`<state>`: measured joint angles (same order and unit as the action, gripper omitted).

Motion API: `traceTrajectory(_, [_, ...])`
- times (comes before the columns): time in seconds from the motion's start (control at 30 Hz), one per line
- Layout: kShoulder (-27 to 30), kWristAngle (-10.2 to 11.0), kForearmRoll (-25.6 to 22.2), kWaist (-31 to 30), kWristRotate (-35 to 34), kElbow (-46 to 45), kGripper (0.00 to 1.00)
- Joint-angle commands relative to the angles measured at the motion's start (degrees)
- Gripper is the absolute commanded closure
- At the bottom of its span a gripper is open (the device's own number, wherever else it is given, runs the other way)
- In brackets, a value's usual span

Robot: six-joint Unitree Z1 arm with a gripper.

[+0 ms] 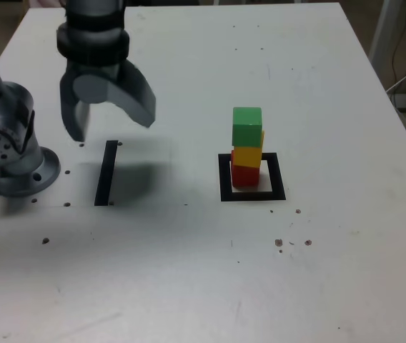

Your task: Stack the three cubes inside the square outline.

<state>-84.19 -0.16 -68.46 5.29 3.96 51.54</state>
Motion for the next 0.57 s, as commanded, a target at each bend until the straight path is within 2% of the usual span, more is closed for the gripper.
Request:
traceTrajectory(0.0, [0.34, -0.12, 2.12, 0.07, -0.09, -3.43, 0.01])
traceTrajectory(0.2, [0.30, -0.05, 6.40, 0.07, -0.05, -8.40, 0.01])
traceTrajectory(0.53, [0.06, 0.71, 7.82, 0.07, -0.01, -8.85, 0.01])
